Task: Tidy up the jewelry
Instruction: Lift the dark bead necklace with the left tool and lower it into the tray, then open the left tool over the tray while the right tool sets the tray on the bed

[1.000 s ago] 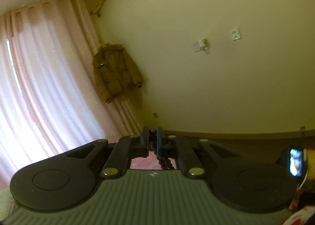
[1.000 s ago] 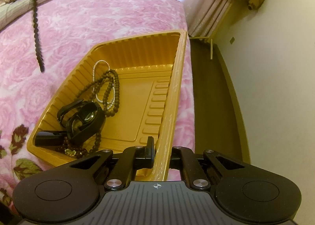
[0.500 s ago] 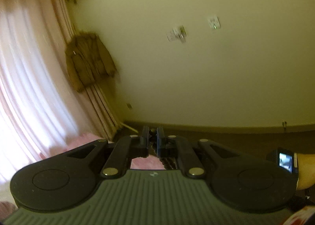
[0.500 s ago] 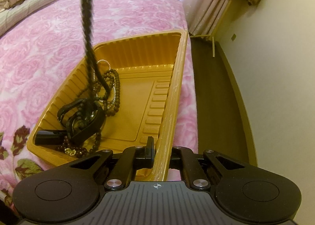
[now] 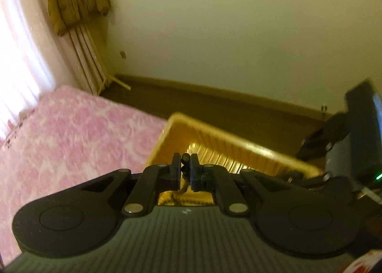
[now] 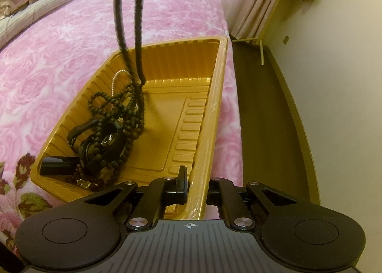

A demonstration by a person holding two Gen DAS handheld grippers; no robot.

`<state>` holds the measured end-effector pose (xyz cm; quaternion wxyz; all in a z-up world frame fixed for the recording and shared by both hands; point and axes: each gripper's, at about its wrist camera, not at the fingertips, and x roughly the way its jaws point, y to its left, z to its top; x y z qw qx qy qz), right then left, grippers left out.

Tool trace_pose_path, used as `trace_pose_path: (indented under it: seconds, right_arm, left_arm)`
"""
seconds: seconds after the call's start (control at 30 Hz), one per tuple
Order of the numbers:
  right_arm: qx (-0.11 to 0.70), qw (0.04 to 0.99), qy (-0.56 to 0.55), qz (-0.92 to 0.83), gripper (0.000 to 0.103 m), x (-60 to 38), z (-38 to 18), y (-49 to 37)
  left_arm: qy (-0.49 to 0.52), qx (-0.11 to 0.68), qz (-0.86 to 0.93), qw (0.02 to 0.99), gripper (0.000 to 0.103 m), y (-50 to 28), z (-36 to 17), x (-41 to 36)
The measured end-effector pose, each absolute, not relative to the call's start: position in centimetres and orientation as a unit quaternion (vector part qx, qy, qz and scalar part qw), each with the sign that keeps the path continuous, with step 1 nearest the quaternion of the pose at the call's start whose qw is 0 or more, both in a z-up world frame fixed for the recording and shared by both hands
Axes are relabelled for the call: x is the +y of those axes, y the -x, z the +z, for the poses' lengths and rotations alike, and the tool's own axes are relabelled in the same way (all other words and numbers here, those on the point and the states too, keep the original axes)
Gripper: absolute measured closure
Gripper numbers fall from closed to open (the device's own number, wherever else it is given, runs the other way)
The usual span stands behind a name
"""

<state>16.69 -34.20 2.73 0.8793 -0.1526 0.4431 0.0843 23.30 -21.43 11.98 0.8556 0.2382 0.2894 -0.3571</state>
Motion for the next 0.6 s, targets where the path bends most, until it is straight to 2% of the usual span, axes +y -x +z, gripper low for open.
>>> trace_pose_path:
  seconds: [0.17, 0.4, 0.5, 0.53, 0.6]
  right_arm:
    - [0.440, 0.882, 0.145, 0.090, 0.097, -34.5, 2.6, -16.8]
    - [0.439, 0.882, 0.146, 0.087, 0.097, -34.7, 2.7, -16.8]
    - [0.439, 0.882, 0.147, 0.087, 0.097, -34.7, 2.7, -16.9]
    - [0.440, 0.882, 0.145, 0.087, 0.097, -34.7, 2.7, -16.9]
    - [0.440, 0.882, 0.143, 0.088, 0.097, -34.8, 2.7, -16.9]
  left_arm:
    - [-0.234, 0.313, -0.353, 0.850, 0.097, -24.0, 9.3, -21.0]
    - [-0.230, 0.322, -0.350, 0.849, 0.096, -23.8, 8.5, -20.9]
    - [-0.232, 0.320, -0.346, 0.851, 0.091, -23.8, 8.5, -20.9]
    - [-0.233, 0.319, -0.344, 0.852, 0.085, -23.7, 8.6, -21.0]
    - [-0.235, 0.316, -0.342, 0.853, 0.083, -23.5, 8.7, -20.9]
